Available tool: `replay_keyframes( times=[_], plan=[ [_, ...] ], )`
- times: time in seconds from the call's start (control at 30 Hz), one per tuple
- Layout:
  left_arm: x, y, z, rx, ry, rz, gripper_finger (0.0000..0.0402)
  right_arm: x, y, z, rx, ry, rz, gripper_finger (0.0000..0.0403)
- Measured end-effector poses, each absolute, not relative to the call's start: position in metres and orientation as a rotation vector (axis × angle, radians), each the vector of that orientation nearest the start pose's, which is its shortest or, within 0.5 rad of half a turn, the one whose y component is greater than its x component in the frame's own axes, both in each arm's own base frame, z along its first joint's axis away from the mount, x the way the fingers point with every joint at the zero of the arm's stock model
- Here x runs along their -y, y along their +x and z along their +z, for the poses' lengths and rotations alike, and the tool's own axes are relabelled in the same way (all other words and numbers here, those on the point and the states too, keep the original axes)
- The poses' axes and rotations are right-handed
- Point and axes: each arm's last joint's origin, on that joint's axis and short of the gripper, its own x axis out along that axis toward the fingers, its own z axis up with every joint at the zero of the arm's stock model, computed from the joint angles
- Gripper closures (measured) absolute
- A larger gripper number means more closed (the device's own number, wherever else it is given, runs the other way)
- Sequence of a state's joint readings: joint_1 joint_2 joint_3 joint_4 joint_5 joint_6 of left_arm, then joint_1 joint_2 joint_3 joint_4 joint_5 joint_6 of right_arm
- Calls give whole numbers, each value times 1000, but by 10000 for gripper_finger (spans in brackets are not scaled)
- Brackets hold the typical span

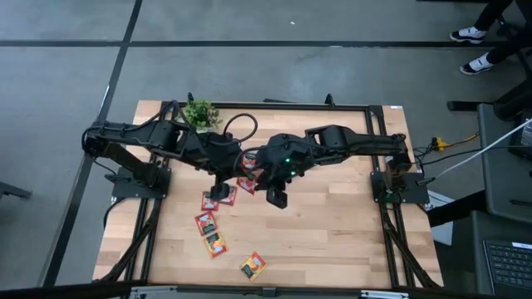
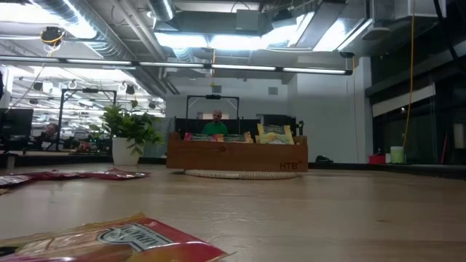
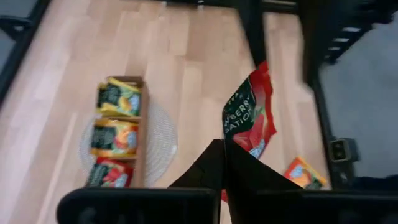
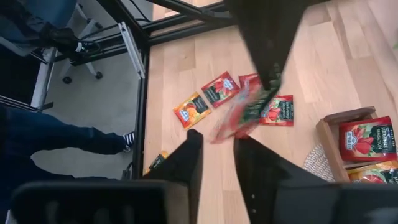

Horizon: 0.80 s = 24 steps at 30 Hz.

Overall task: Pick & Place Tea
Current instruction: Put the red tea bag into the left section of the wooden organizer

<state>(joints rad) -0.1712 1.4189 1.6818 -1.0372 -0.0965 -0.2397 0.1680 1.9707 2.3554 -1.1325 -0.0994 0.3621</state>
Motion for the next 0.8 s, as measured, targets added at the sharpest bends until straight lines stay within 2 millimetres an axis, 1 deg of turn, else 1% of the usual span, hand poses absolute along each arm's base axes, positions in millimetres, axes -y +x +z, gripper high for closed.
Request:
replay_keyframes(
  times=[0.1,0.2,0.33,0.5,0.67,0.8],
  plan=[
    [40,268,412,-787,-107,51,400,-69,388,433,-781,339,110,286],
    [35,270,404,-814,-83,61,400,-68,383,438,-775,360,105,273],
    [25,276,391,-827,-63,83,400,-70,379,440,-775,368,107,268],
    [8,282,372,-837,-38,117,400,-77,377,441,-775,362,124,268],
    [-13,289,341,-858,-36,142,400,-83,376,441,-778,356,138,268],
    [-29,290,310,-880,-77,145,400,-87,375,441,-781,354,147,268]
  ],
)
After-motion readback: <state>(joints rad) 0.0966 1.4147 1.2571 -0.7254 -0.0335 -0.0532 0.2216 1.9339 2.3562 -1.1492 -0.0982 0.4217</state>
